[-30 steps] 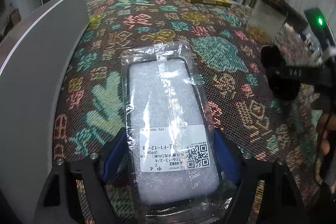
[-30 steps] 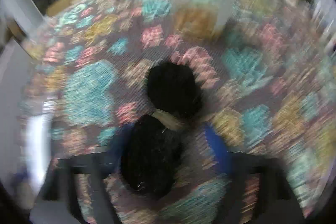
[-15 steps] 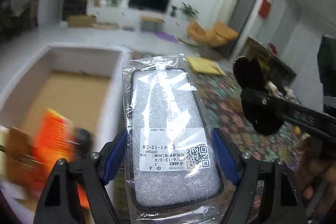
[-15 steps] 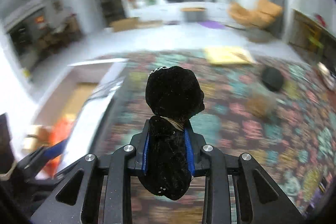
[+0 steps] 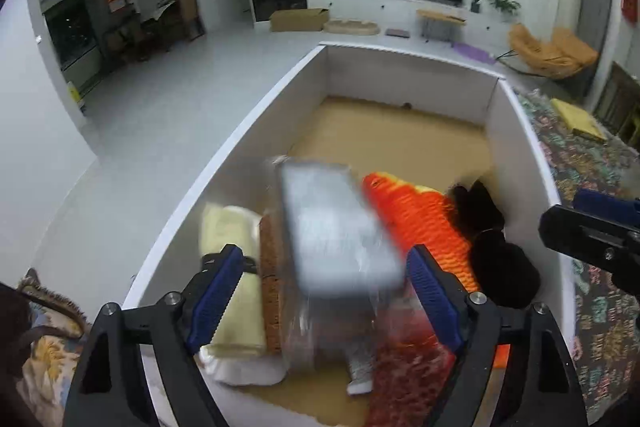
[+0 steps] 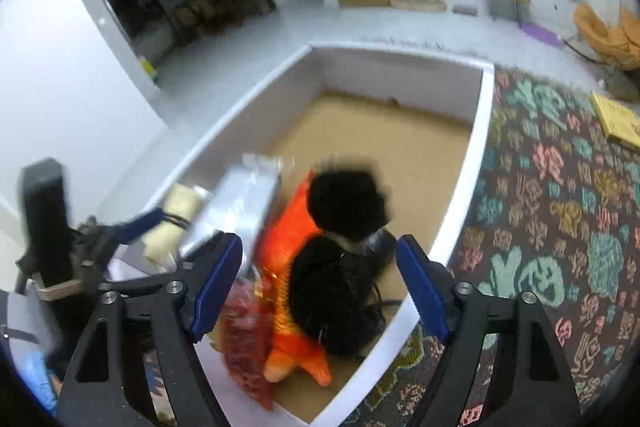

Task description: Organize soft objects

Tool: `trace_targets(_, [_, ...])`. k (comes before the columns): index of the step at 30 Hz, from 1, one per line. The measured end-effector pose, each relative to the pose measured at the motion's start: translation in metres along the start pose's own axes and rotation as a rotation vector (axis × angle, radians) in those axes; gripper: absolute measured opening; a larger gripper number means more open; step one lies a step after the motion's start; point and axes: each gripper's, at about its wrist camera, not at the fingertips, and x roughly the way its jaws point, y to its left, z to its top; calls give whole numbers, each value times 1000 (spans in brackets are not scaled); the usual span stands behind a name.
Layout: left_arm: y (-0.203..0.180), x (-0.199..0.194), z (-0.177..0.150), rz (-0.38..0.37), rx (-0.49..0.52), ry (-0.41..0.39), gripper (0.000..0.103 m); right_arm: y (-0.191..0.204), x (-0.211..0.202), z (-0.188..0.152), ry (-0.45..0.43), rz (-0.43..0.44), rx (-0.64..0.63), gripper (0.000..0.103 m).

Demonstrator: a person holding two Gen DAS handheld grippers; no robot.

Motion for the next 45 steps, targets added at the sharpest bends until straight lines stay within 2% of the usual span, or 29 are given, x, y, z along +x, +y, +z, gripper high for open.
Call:
trace_targets(3, [-11, -9, -6, 45, 40, -35, 92, -10, -16, -5, -37, 13, 26, 82])
trace_targets(7, [-21, -27, -15, 72, 67, -70, 98, -9, -45, -2, -86, -33, -10, 82])
trace_targets(11, [-20, -45, -20, 65, 45, -98, 98, -2, -60, 7, -72, -91, -30, 82])
trace_targets(16, [-10, -52, -15, 47, 1, -28, 98, 12, -63, 8, -27, -125, -13, 82])
trace_targets(20, [0, -61, -16, 78, -29, -45, 98, 24, -60, 3, -11, -154, -57, 82])
trace_targets(26, [9, -64, -15, 78, -59, -49, 98, 35, -56, -1, 7, -186, -96, 82])
trace_targets(35, [24, -79, -9, 43, -135, -58, 98, 41, -57, 1, 17, -207, -117, 82])
trace_targets(42, [23, -87, -9, 67, -124, -86, 98, 40, -58, 1, 19, -203, -114, 82])
trace_targets(45, [24, -87, -14, 102, -151, -93, 99, 41, -58, 1, 19, -200, -115, 82])
